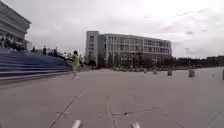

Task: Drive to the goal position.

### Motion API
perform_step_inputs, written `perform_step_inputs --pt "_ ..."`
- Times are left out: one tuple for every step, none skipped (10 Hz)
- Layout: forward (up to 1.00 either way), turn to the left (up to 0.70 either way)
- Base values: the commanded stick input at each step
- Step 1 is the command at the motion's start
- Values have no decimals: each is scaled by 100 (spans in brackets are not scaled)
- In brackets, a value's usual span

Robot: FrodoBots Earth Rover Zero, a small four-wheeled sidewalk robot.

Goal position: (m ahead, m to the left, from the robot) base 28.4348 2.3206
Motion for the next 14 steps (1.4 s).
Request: perform_step_inputs --pt "100 0" --pt "100 0" --pt "100 0" --pt "100 0" --pt "100 0" --pt "100 0" --pt "100 -7" --pt "100 -7" --pt "100 0" --pt "100 -18" --pt "100 -25" --pt "100 -8" --pt "100 -12" --pt "100 -26"
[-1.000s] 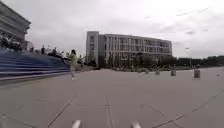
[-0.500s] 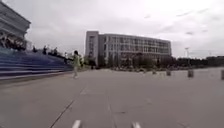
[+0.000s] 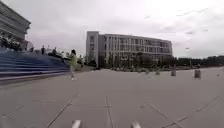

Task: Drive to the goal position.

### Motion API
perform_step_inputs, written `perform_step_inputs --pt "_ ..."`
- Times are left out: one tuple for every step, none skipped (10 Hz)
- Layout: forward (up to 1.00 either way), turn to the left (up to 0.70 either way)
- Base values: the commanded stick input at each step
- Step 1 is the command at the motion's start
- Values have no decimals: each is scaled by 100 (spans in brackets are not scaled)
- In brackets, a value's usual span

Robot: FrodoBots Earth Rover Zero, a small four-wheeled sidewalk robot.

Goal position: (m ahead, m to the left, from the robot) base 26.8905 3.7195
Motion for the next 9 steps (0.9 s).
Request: perform_step_inputs --pt "100 -21" --pt "100 -5" --pt "100 0" --pt "100 0" --pt "100 0" --pt "100 0" --pt "100 0" --pt "100 0" --pt "100 0"
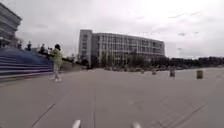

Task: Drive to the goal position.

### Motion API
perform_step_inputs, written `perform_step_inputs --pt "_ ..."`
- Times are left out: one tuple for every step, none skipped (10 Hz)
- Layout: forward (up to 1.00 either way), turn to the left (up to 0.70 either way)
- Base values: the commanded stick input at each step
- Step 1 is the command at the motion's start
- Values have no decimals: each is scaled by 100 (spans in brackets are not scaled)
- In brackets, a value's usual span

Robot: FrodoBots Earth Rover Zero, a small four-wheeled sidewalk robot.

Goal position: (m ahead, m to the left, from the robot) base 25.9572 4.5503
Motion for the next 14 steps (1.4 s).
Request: perform_step_inputs --pt "100 0" --pt "100 0" --pt "100 0" --pt "100 0" --pt "100 0" --pt "100 0" --pt "100 0" --pt "100 0" --pt "100 -2" --pt "100 -15" --pt "100 -18" --pt "100 -9" --pt "100 -1" --pt "100 -5"
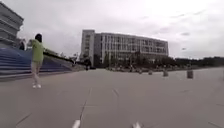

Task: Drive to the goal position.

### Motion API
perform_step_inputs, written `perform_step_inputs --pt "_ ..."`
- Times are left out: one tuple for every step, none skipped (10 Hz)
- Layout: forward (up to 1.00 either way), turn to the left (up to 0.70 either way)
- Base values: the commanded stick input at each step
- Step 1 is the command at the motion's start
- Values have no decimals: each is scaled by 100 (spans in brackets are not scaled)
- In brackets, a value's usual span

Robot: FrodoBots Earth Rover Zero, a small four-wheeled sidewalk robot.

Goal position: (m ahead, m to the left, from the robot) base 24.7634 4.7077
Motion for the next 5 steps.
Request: perform_step_inputs --pt "100 -10" --pt "100 0" --pt "100 -14" --pt "100 -23" --pt "100 -12"
